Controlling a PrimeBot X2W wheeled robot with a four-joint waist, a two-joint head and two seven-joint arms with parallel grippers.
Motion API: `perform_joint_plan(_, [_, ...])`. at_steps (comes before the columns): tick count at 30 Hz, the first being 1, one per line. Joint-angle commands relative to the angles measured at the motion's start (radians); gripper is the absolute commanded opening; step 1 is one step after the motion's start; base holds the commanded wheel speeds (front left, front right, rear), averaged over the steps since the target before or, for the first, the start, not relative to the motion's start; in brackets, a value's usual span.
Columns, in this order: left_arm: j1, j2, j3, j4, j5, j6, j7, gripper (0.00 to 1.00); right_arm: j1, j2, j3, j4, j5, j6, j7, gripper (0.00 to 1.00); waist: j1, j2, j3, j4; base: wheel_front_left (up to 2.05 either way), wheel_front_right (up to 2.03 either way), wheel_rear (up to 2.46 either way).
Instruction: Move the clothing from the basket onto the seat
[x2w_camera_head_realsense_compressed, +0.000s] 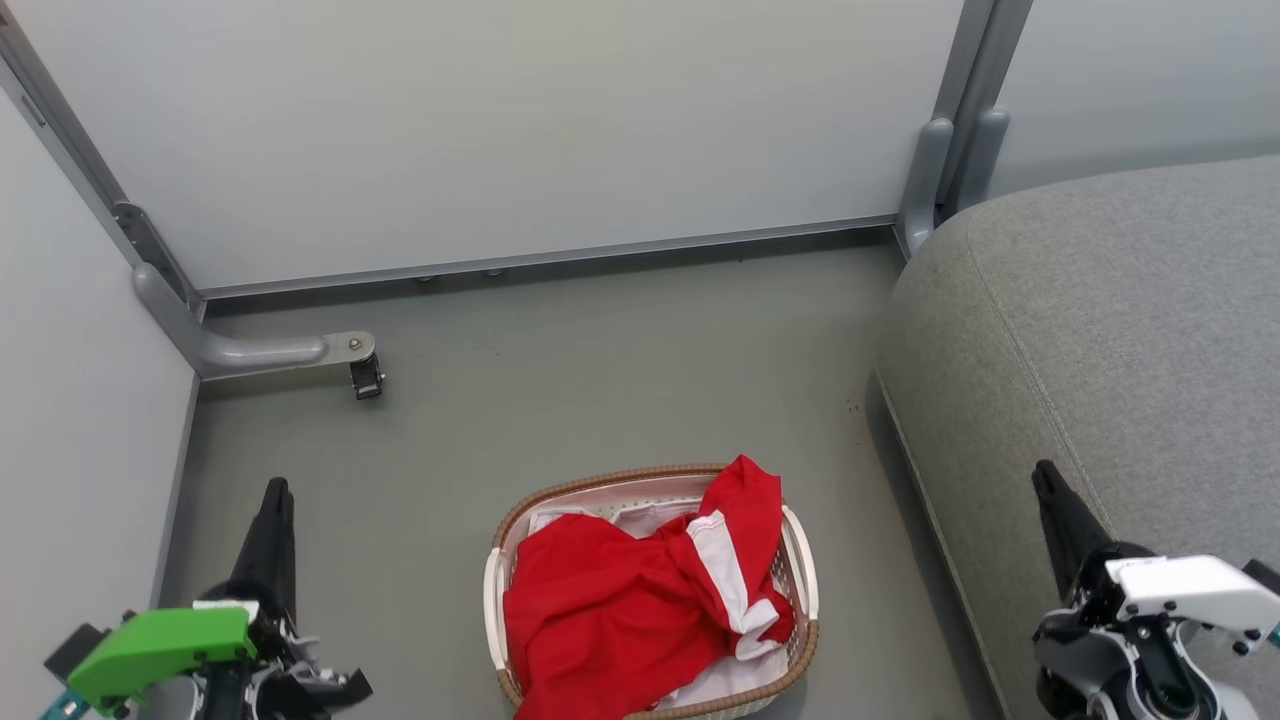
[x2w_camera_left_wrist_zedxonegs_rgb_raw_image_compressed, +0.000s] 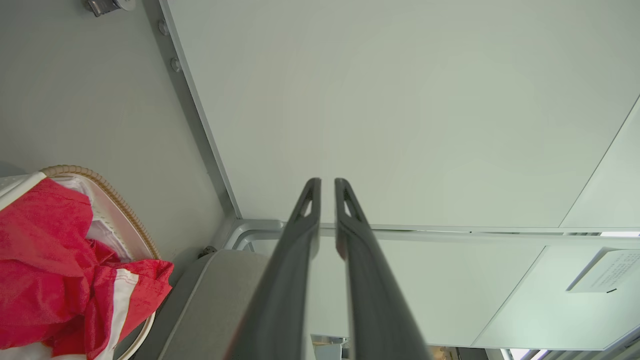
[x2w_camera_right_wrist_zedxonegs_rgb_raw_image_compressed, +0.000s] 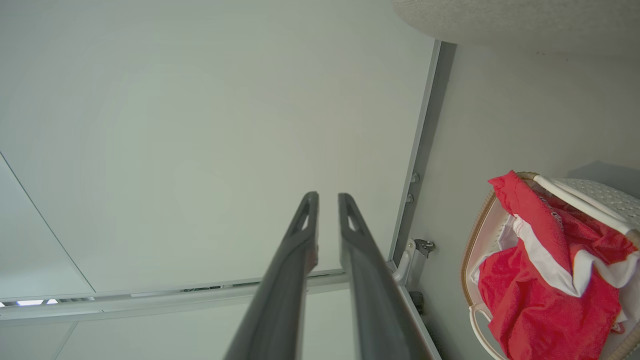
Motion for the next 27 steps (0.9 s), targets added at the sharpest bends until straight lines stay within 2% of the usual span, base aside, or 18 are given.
perform_joint_plan(1, [0.005,-0.002,0.000,0.006,0.000,0.001,0.000,1.00,0.003,0.002,0.001,0.005,0.000,0.000,-0.001,1.00,0.0000,0.0000,0.000,0.000,0.00,0.00,0.00])
perform_joint_plan(9, [0.007,0.013,-0.016,0.025,0.070,0.001,-0.036,1.00,0.004,-0.009,0.026,0.010,-0.059,0.000,-0.036,1.00,0.0000,0.0000,0.002,0.000,0.00,0.00,0.00])
perform_joint_plan(27, [0.009,0.036,-0.056,-0.007,0.493,-0.001,-0.117,1.00,-0.014,-0.015,0.063,-0.023,-0.445,0.000,-0.117,1.00,0.0000,0.0000,0.018,0.005,0.00,0.00,0.00])
